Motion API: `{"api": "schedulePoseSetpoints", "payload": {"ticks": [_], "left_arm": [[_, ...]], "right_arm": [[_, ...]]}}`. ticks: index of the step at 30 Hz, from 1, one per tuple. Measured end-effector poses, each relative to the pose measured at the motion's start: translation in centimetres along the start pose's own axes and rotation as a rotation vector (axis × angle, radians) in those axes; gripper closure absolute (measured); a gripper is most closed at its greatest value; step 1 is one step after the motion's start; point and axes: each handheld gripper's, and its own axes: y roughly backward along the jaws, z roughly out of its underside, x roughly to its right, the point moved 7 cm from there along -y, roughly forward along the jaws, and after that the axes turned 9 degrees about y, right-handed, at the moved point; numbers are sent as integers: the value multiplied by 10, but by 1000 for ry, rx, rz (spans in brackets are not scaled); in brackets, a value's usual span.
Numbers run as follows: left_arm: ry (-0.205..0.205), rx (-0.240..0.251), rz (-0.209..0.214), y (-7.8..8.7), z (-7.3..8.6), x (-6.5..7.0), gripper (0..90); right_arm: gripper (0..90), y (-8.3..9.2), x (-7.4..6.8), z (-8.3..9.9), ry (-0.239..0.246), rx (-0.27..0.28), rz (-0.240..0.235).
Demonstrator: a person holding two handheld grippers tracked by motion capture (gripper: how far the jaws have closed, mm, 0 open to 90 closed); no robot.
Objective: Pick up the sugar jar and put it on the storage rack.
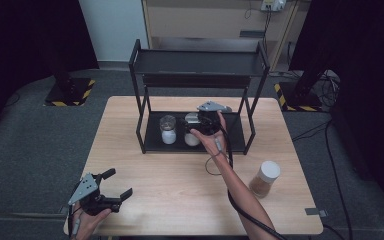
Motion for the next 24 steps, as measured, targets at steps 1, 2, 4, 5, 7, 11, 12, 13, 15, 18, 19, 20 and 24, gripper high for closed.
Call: {"api": "schedulePoseSetpoints", "payload": {"ticks": [1, 2, 4, 5, 7, 11, 12, 13, 15, 18, 19, 20, 24], "left_arm": [[0, 0, 0, 0, 0, 0, 0], [-1, -1, 0, 0, 0, 0, 0], [-2, -1, 0, 0, 0, 0, 0], [-2, -2, 0, 0, 0, 0, 0], [-1, -1, 1, 0, 0, 0, 0], [-1, 0, 1, 0, 0, 0, 0], [0, 0, 1, 0, 0, 0, 0], [-1, 0, 1, 0, 0, 0, 0], [-1, 0, 2, 0, 0, 0, 0], [-1, -1, 1, 0, 0, 0, 0], [-1, -1, 1, 0, 0, 0, 0], [-1, -1, 1, 0, 0, 0, 0], [-1, -2, 1, 0, 0, 0, 0]], "right_arm": [[88, 2, 1, -3, -2, 5, -6], [79, 4, 1, -6, -1, 3, -9], [74, 7, 1, -10, 11, 5, -13], [71, 10, 1, -12, 16, 9, -14], [71, 14, 2, -15, 16, 16, -22], [73, 22, 1, -20, 22, 28, -31], [73, 24, 0, -21, 26, 30, -34], [73, 26, 0, -22, 28, 33, -36], [74, 32, -1, -23, 35, 39, -46], [74, 39, -3, -26, 44, 46, -62], [74, 42, -3, -26, 47, 51, -69], [74, 44, -4, -26, 50, 53, -76], [72, 56, -8, -28, 66, 59, -105]]}}
